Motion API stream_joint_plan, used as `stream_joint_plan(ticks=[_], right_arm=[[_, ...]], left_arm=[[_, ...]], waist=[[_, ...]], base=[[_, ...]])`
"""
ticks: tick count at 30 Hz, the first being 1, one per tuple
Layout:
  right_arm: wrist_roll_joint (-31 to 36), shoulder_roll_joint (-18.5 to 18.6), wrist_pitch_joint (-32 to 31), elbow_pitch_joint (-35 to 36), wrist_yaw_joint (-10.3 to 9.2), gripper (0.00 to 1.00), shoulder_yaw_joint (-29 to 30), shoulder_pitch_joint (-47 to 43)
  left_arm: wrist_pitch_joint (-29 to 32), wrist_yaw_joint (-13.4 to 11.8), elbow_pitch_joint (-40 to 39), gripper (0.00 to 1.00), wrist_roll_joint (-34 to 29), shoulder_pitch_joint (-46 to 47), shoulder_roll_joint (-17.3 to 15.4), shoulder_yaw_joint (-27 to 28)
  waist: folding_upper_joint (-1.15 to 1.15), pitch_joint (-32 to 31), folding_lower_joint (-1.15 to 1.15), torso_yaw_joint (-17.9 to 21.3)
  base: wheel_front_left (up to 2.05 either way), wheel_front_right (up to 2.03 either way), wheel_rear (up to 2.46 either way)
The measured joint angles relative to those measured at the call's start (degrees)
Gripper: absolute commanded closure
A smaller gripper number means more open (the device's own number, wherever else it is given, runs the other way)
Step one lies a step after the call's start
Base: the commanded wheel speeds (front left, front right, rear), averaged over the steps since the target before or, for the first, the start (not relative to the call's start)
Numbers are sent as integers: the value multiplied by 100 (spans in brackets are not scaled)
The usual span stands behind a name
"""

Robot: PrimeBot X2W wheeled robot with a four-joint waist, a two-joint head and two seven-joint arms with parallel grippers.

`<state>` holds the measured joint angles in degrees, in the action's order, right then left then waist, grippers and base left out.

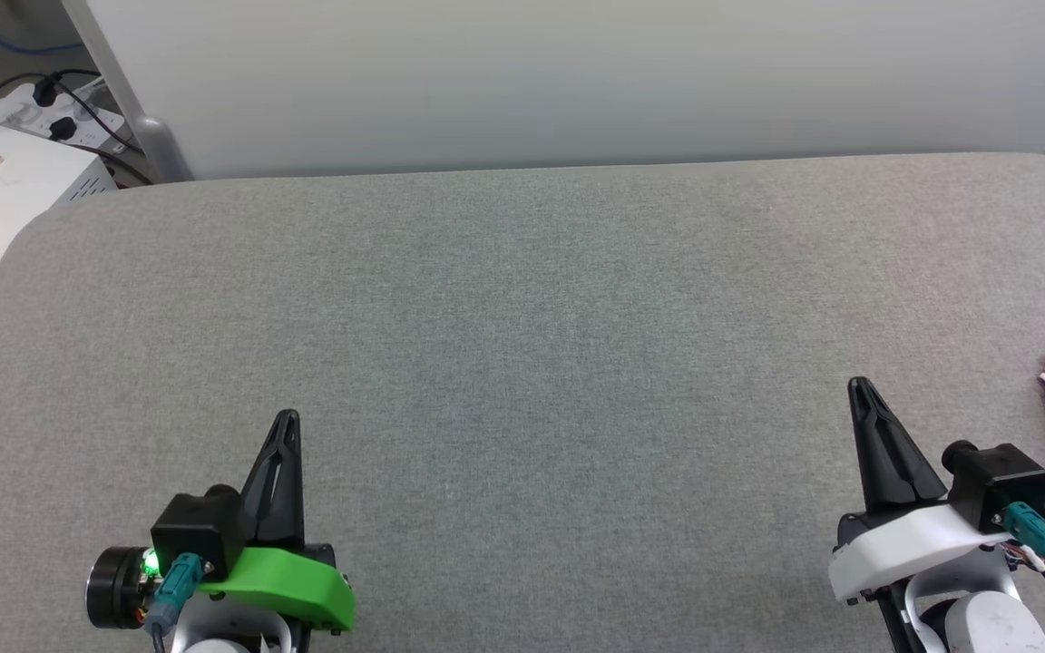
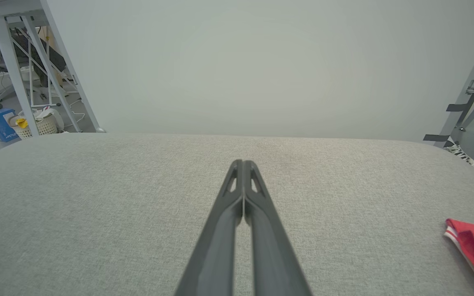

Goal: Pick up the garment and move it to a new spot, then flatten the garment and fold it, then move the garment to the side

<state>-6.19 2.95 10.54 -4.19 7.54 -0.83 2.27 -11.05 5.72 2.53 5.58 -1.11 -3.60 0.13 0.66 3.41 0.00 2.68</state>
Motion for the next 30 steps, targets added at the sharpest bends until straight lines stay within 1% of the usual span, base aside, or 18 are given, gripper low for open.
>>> stream_joint_plan(ticks=[30], right_arm=[[160, 0, -348, 122, 0, 100, 16, -20]], left_arm=[[361, -196, -90, 100, -146, 3, 4, -1]], waist=[[0, -115, 0, -90]], base=[[0, 0, 0]])
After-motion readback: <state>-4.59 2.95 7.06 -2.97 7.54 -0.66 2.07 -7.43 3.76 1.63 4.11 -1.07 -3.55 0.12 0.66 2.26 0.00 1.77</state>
